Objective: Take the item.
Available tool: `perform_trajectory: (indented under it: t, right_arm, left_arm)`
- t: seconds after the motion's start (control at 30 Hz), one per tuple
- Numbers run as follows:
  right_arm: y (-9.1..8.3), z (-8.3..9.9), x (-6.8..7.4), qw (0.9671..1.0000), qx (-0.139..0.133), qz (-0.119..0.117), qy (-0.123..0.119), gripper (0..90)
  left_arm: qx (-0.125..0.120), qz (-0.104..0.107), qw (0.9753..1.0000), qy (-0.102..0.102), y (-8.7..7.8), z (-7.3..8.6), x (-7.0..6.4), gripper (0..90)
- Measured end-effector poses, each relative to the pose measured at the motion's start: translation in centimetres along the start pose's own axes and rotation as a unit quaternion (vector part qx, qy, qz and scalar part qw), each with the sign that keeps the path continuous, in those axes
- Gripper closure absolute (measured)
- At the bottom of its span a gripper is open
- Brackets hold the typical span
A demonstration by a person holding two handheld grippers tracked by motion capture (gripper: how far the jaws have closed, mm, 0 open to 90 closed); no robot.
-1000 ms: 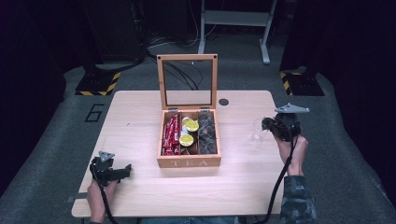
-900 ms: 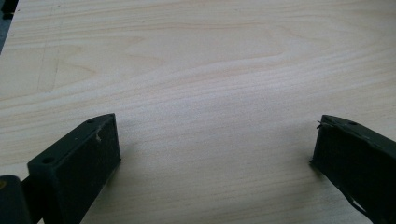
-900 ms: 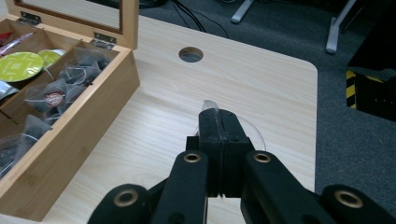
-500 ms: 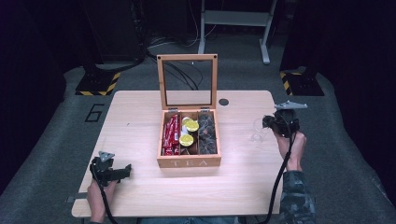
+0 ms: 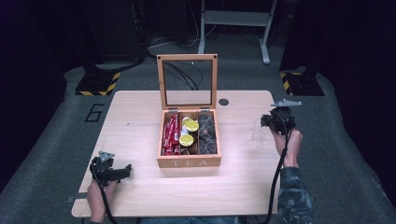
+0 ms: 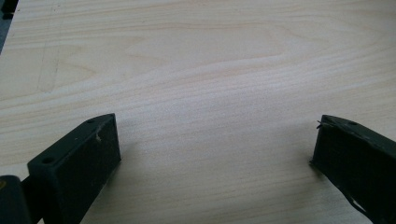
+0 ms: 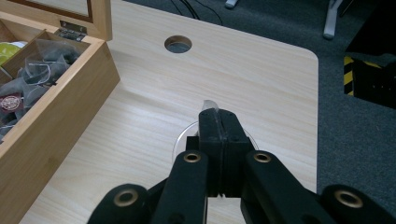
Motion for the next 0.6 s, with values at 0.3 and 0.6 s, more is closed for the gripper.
perform_trajectory:
  t: [0.3, 0.6]
  right_arm:
    - [1.3, 0.4, -0.3, 0.9999, 0.008, -0.003, 0.010, 90.0]
    - [2.3, 0.8, -0.3, 0.9997, 0.018, -0.004, 0.017, 90.0]
  left_arm:
    - [0.000, 0.000, 1.0000, 0.000, 0.0, 0.0, 0.0, 0.4]
    - [0.000, 0.000, 1.0000, 0.000, 0.0, 0.0, 0.0, 0.5]
Point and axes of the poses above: each handheld gripper's, and its own axes: y roughly forward along the jaws, z roughly out of its underside, x roughly to its left, the point moved 7 cm from there along y, roughly forward along the jaws, and after that the axes turned 13 degrees about -y, right-handed, at the moved point
